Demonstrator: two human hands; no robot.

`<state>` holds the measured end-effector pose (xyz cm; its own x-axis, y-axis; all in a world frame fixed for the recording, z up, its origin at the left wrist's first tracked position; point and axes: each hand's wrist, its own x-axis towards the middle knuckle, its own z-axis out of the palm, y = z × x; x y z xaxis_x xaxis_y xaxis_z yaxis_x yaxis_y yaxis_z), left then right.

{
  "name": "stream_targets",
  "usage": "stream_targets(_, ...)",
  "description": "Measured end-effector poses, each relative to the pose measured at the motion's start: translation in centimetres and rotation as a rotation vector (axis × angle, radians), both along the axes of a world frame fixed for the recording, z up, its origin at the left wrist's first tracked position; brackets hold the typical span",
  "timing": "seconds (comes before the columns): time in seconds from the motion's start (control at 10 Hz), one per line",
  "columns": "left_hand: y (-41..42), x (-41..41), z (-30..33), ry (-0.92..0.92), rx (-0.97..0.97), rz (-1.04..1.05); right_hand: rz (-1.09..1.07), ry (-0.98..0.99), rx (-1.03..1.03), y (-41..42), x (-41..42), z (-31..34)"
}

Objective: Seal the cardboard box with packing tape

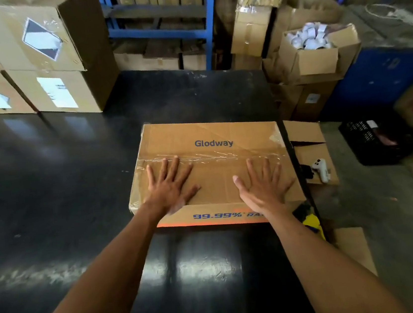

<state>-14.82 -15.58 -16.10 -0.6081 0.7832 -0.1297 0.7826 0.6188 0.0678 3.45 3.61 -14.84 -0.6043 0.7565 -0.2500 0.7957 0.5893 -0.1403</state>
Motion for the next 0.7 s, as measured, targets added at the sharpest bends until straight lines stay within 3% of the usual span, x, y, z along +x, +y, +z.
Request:
stream_targets(0.6, 0.3, -0.2, 0.2, -0.042, -0.006, -0.033, 0.042, -0.052, -0.073, 0.5, 0.1, 1.0)
stream_targets(0.7, -0.7, 0.9, 0.9, 0.068, 0.100, -0.040, 0.096, 0.024, -0.131, 0.6, 0.7, 1.8)
